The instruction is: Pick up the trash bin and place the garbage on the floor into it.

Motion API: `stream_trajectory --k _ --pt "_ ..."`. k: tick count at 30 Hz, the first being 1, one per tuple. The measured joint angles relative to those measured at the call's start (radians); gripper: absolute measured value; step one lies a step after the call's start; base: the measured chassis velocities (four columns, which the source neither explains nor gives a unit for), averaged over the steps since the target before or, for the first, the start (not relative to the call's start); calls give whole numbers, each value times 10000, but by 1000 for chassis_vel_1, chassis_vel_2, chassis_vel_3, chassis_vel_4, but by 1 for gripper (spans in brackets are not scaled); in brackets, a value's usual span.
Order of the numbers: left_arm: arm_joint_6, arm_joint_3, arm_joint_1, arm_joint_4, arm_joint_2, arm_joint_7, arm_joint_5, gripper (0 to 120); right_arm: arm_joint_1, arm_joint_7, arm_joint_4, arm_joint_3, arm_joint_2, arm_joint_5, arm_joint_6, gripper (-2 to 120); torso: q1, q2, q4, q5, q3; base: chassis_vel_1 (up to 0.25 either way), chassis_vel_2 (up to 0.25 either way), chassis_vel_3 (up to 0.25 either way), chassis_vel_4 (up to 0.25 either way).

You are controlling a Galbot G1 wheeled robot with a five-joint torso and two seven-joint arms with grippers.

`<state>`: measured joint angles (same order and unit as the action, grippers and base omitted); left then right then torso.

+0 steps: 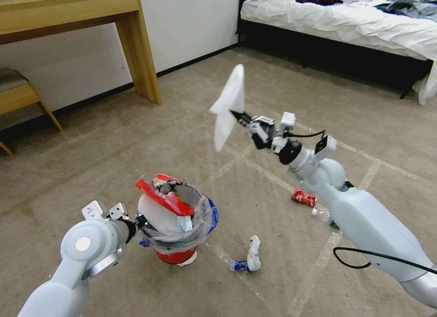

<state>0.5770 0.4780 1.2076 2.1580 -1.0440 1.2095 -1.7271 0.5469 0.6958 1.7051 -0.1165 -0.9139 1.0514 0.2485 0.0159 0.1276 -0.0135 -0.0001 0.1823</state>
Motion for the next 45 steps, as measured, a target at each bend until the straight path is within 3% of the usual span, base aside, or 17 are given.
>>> stream_trajectory --k 17,36,45 --pt "-69 54 53 -36 -117 -1 45 4 -96 -46 100 -2163 -589 -702 -4 0 0 0 1 0 0 0 0 0 0" --pt "-93 -6 19 17 -302 33 108 4 -18 45 -544 -2675 -819 -1266 177 0 0 0 0 1 0 0 0 0 0" --pt "-109 1 62 121 -337 47 108 4 110 244 -1385 -2839 -1052 -2128 590 0 0 0 -1 2 0 0 0 0 0"
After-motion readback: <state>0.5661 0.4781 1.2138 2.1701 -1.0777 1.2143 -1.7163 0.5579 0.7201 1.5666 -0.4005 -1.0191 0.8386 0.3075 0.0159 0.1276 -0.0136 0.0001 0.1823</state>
